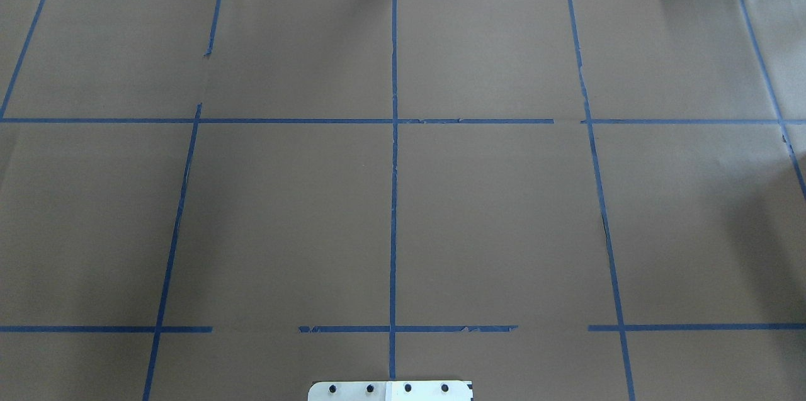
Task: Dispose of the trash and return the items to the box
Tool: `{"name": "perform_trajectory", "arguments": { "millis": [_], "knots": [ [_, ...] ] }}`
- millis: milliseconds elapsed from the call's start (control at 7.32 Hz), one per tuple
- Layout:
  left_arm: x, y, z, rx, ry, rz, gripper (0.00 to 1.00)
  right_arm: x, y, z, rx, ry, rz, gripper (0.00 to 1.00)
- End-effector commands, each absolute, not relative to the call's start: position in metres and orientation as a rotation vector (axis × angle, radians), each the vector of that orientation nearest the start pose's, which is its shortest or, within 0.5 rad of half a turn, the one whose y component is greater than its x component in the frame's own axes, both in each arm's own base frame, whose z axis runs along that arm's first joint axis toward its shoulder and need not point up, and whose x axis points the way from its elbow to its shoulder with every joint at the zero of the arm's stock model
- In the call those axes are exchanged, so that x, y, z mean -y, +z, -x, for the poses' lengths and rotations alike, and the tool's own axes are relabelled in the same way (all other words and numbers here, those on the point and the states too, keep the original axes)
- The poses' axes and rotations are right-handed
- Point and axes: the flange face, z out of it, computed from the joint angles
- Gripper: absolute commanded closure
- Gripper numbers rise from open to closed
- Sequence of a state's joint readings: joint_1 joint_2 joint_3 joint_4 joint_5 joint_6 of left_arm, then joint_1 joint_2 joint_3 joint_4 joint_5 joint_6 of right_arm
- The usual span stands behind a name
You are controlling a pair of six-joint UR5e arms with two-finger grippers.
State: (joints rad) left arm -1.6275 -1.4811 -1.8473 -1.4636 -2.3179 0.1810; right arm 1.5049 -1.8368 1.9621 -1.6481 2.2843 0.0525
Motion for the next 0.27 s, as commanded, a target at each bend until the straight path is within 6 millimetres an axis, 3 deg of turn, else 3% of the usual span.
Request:
{"name": "perform_trajectory", "arguments": {
  "millis": [0,137],
  "knots": [
    [0.4485,0.5774,0.0912,-0.733,0.149,-0.167,0.0,0.3846,0.5929,-0.0428,0.716,-0.037,-0.008,0.0],
    [0.4488,0.5773,0.0905,-0.733,0.151,-0.168,0.0,0.3846,0.5929,-0.0428,0.716,-0.037,-0.008,0.0]
  ]
}}
